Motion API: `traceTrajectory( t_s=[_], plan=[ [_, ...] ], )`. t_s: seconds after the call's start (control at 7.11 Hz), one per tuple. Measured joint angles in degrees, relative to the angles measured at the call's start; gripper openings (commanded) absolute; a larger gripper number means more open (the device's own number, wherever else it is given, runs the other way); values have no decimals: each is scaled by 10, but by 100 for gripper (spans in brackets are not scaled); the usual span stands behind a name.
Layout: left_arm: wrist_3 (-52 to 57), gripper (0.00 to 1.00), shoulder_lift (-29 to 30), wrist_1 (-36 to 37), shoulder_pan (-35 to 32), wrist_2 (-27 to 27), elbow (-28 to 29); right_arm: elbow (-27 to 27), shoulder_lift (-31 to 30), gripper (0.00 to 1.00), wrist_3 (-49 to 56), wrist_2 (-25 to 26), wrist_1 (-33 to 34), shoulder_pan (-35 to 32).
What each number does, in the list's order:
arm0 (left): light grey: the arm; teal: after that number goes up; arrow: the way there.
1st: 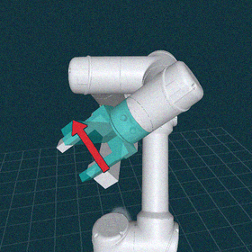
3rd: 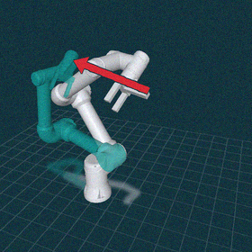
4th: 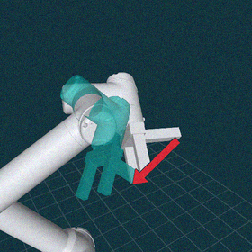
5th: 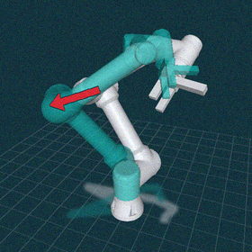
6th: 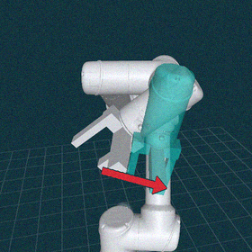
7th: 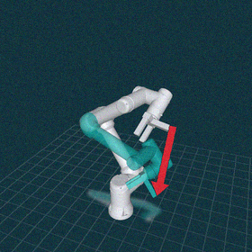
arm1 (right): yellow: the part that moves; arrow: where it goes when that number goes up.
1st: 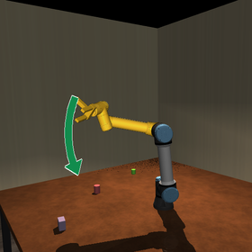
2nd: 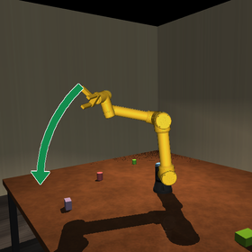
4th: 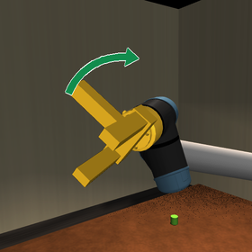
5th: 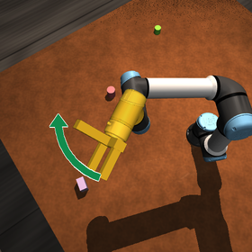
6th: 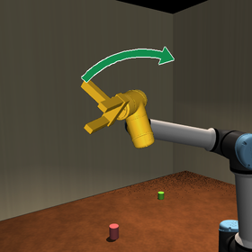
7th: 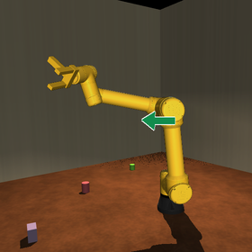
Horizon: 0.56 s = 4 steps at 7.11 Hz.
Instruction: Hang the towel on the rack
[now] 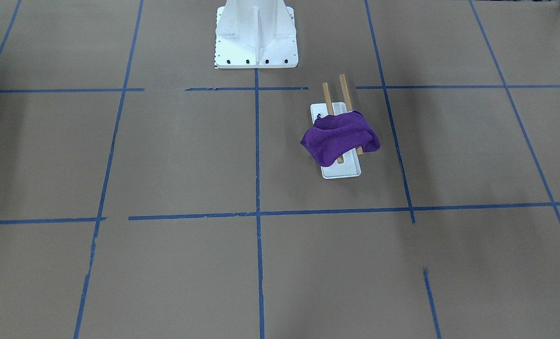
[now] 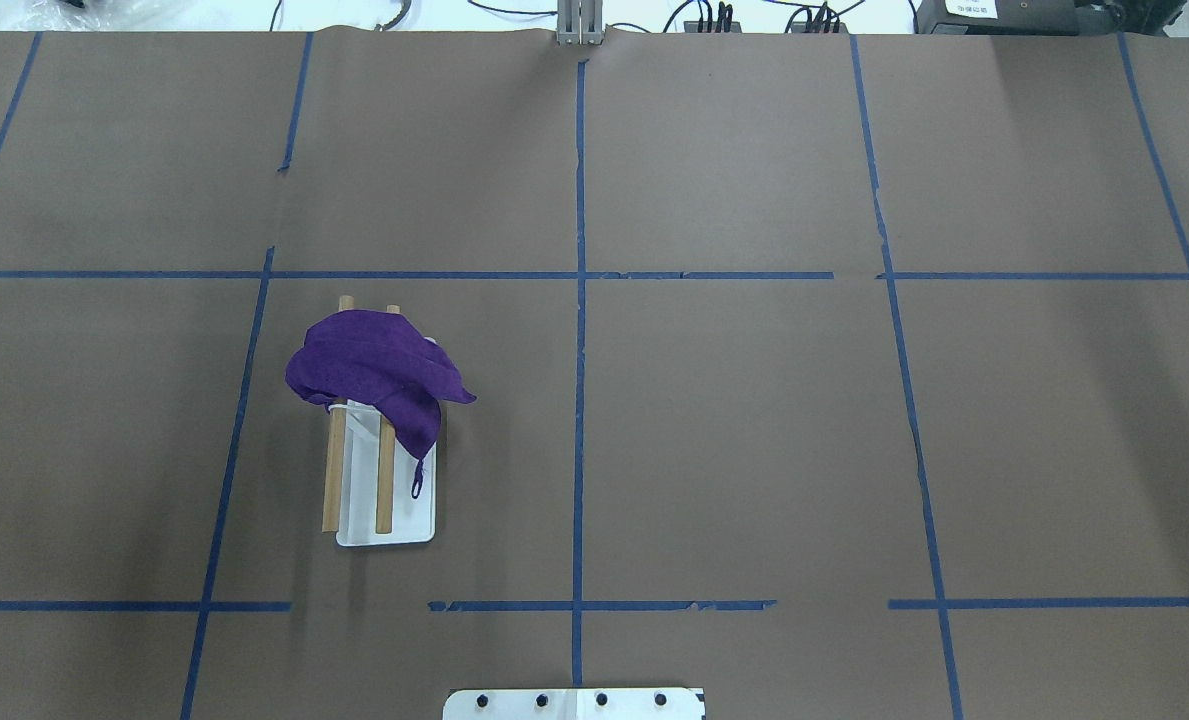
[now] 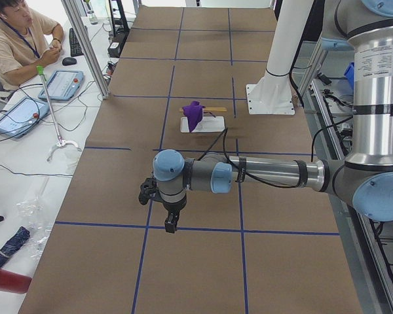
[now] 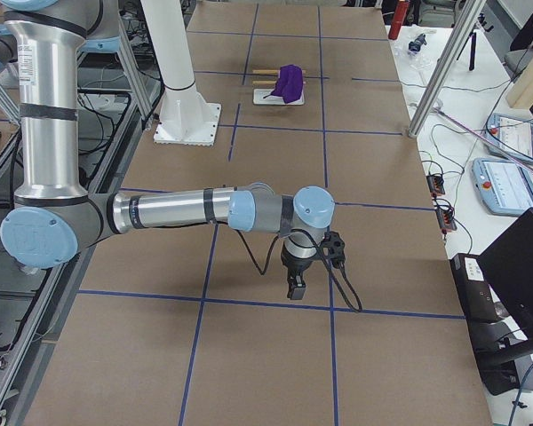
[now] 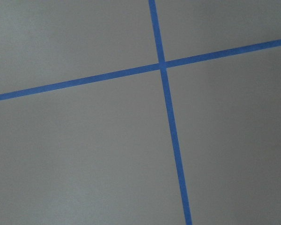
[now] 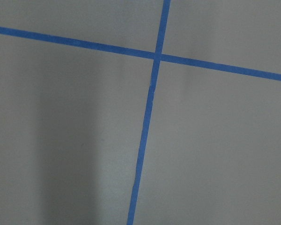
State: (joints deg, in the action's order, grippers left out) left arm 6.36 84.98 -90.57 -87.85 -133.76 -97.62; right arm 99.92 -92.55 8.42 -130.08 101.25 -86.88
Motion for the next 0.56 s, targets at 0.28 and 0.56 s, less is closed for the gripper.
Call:
traceTrajectory(
  t_s=[0.28, 0.56],
  plan=[
    [0, 100, -1, 0, -5, -10, -2, 0, 0, 100, -1, 0, 0, -2],
    [1, 100, -6, -1, -6, -11, -4, 1, 0, 100, -4, 1, 0, -2]
  ],
)
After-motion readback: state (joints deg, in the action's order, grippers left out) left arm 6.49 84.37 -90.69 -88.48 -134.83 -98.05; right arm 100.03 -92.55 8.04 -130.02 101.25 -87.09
